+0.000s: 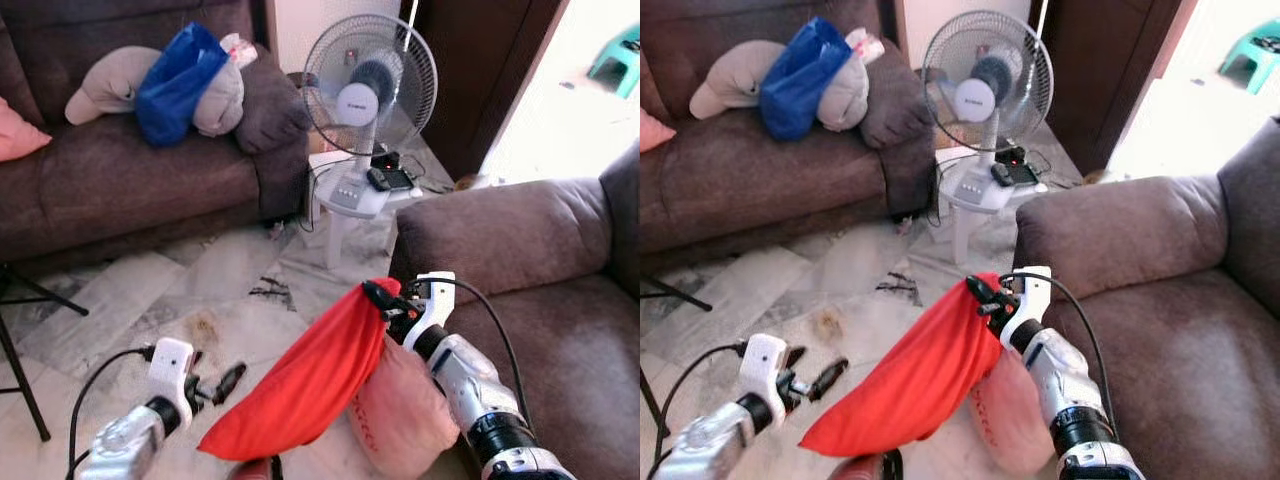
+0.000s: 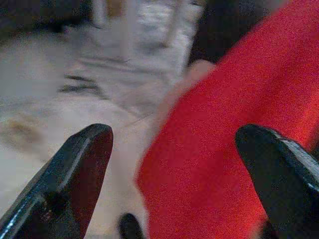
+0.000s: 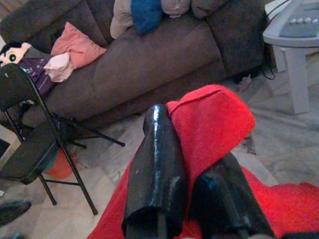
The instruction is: Move the pillow to the sofa from floor
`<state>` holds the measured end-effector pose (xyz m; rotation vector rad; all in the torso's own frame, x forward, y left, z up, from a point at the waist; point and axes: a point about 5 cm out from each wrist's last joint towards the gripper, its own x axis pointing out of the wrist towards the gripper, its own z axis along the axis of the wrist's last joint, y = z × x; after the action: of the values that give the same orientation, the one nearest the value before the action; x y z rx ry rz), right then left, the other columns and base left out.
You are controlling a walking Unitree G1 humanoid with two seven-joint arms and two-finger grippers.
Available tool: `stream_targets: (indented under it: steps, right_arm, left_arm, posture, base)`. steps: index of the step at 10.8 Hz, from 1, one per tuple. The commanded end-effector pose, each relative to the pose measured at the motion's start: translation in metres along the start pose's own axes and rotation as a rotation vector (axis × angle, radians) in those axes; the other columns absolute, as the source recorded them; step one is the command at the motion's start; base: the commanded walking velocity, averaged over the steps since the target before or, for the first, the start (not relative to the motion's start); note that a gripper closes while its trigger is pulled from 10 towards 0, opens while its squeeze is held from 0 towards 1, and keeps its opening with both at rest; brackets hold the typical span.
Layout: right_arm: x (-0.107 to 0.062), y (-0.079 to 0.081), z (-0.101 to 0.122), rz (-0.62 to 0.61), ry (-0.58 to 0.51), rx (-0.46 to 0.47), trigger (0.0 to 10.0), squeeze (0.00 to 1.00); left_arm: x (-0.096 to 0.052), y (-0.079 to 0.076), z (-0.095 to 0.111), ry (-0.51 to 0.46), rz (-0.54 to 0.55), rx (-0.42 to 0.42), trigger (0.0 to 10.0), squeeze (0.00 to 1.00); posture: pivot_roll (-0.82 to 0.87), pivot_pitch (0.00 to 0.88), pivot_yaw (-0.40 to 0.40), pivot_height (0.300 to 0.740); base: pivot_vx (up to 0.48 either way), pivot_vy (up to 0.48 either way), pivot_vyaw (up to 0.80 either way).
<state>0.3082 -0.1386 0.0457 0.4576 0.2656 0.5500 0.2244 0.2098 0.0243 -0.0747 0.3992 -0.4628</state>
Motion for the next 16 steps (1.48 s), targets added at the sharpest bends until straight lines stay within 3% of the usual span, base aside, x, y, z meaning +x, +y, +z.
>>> stream_targets:
  steps: [1,4,7,8,10,12,15,16]
  right_arm:
    - [0.005,0.000,0.022,0.008,-0.086,-0.040,10.0,0.00]
    - [0.004,-0.001,0.019,0.007,-0.075,-0.044,10.0,0.00]
    - [0.005,0.000,0.018,0.011,-0.070,-0.044,10.0,0.00]
    - [0.005,0.000,0.018,0.012,-0.070,-0.044,10.0,0.00]
    - [0.005,0.000,0.018,0.011,-0.072,-0.044,10.0,0.00]
    - [0.004,0.000,0.018,0.008,-0.071,-0.043,10.0,0.00]
    - [0.004,0.000,0.017,0.008,-0.070,-0.041,10.0,0.00]
    - [0.004,0.000,0.017,0.008,-0.071,-0.040,10.0,0.00]
  left_arm:
    - [-0.004,-0.004,0.001,0.010,-0.066,-0.041,10.0,0.00]
    - [-0.021,-0.011,-0.021,0.209,-0.226,-0.026,10.0,0.00]
    - [-0.029,-0.016,-0.037,0.331,-0.262,-0.006,10.0,0.00]
    - [-0.029,-0.016,-0.038,0.348,-0.263,0.027,10.0,0.00]
    - [-0.023,-0.008,-0.041,0.353,-0.155,0.099,10.0,0.00]
    - [-0.019,-0.006,-0.045,0.351,-0.128,0.087,10.0,0.00]
    - [-0.017,-0.016,-0.060,0.412,-0.199,0.028,10.0,0.00]
    - [-0.018,-0.016,-0.063,0.425,-0.189,0.046,10.0,0.00]
  posture:
    - [0.13,0.057,-0.005,0.740]
    - [0.13,0.060,-0.005,0.740]
    - [0.13,0.061,-0.006,0.740]
    - [0.13,0.061,-0.006,0.740]
    - [0.13,0.060,-0.006,0.740]
    - [0.13,0.060,-0.005,0.740]
    - [0.13,0.061,-0.002,0.740]
    - [0.12,0.062,-0.003,0.740]
  base:
    - [0.000,0.000,0.00]
    - [0.000,0.000,0.00]
    - [0.000,0.000,0.00]
    - [0.000,0.000,0.00]
    - [0.000,0.000,0.00]
    - [0.000,0.000,0.00]
    - [0.000,0.000,0.00]
    - [0.000,0.000,0.00]
